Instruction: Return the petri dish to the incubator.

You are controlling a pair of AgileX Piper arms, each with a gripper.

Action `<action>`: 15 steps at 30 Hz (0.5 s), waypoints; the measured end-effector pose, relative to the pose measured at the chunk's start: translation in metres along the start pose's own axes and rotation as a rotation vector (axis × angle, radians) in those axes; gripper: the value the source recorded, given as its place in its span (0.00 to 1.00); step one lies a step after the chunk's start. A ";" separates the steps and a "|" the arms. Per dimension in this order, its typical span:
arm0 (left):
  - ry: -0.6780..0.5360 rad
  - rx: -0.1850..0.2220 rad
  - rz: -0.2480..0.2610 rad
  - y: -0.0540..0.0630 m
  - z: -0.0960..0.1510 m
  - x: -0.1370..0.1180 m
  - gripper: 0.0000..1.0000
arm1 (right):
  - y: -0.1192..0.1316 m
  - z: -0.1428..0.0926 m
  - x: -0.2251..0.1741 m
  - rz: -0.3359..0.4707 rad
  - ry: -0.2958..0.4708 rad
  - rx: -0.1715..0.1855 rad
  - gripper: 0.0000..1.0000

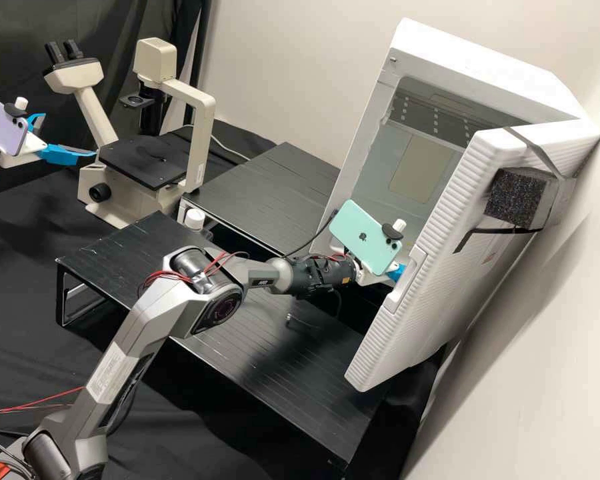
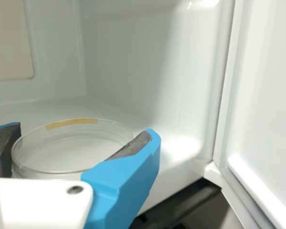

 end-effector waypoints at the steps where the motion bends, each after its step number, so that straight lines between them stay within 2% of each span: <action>1: 0.000 0.000 0.000 0.000 0.000 0.000 1.00 | 0.001 0.002 0.001 -0.008 0.011 0.009 0.00; 4: 0.000 0.000 0.000 0.000 0.000 0.000 1.00 | 0.002 0.012 0.006 -0.033 0.049 0.057 0.00; 7: 0.000 0.000 0.000 0.000 0.000 0.000 1.00 | 0.004 0.018 0.011 -0.048 0.094 0.077 0.00; 12: 0.000 0.000 0.000 0.000 0.000 0.000 1.00 | 0.011 0.025 0.020 -0.068 0.127 0.178 0.00; 15: 0.000 0.000 0.000 0.000 0.000 0.000 1.00 | 0.015 0.023 0.023 -0.075 0.146 0.213 0.00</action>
